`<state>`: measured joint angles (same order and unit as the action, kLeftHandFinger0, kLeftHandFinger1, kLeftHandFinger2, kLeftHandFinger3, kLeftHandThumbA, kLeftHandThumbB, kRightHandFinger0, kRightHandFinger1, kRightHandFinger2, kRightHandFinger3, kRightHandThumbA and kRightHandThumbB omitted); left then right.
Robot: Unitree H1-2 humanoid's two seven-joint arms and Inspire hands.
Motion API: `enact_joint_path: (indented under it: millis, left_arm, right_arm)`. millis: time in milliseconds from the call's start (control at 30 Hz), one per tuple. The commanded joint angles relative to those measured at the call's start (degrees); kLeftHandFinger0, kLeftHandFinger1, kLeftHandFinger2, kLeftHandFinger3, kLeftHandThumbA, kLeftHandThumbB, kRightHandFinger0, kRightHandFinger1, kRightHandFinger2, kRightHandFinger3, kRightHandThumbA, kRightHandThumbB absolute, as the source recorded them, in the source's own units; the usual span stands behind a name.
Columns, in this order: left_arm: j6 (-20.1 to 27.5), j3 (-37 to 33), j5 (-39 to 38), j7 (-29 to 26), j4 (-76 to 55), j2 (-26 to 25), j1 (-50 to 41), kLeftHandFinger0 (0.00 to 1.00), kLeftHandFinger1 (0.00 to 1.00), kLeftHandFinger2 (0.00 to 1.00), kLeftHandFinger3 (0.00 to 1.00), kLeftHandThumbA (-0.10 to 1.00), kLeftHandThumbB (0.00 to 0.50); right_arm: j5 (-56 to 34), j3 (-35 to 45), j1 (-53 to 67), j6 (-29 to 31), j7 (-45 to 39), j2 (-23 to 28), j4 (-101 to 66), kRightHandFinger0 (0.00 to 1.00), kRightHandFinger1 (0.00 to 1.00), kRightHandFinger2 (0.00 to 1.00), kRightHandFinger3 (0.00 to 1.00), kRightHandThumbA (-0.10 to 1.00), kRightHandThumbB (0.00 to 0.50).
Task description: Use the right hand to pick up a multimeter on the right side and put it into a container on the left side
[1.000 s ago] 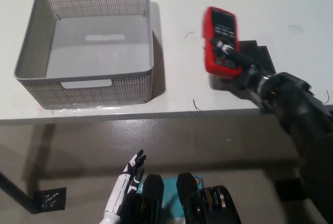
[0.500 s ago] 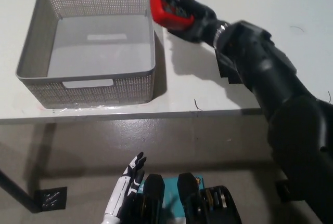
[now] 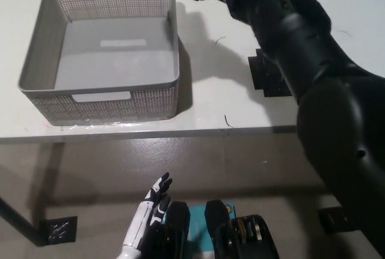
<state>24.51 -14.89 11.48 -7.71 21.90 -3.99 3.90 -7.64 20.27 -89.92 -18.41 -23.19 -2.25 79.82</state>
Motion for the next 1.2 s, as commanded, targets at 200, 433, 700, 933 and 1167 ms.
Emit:
enact_joint_path:
  millis: [200, 433, 700, 933, 1167]
  left_arm:
    - [2.4, -1.1, 0.5, 1.2, -2.0, 0.4, 1.3, 1.0, 1.0, 1.0, 1.0, 1.0, 0.47]
    - [2.4, -0.9, 0.2, 2.9, -3.6, 0.7, 1.2, 1.0, 1.0, 1.0, 1.0, 1.0, 0.499]
    - [2.3, -0.8, 0.6, 4.1, -4.1, 0.4, 2.0, 1.0, 1.0, 1.0, 1.0, 1.0, 0.497]
    - [2.0, -1.4, 1.3, 5.2, -4.0, 0.5, 2.4, 1.0, 1.0, 1.0, 1.0, 1.0, 0.5]
    - [1.5, -1.7, 1.9, 6.2, -3.9, 0.6, 2.6, 1.0, 1.0, 1.0, 1.0, 1.0, 0.492]
  right_arm:
    - [17.7, -26.7, -4.6, 11.0, 18.5, -3.9, 0.0, 0.0, 0.34, 0.68, 0.89, 0.27, 0.0]
    - [21.2, -35.4, -1.9, 14.5, 23.4, -4.4, 0.4, 0.18, 0.61, 1.0, 1.0, 0.31, 0.0]
    - [17.8, -34.1, -2.7, 14.7, 19.4, -2.4, 0.7, 0.52, 0.77, 1.0, 1.0, 0.89, 0.384]
    - [18.9, -33.3, -2.8, 14.2, 16.8, -0.1, 0.3, 1.0, 1.0, 1.0, 1.0, 1.0, 0.473]
    - [16.6, -29.9, -1.9, 14.4, 15.7, 1.8, -0.3, 1.0, 1.0, 1.0, 1.0, 0.99, 0.469]
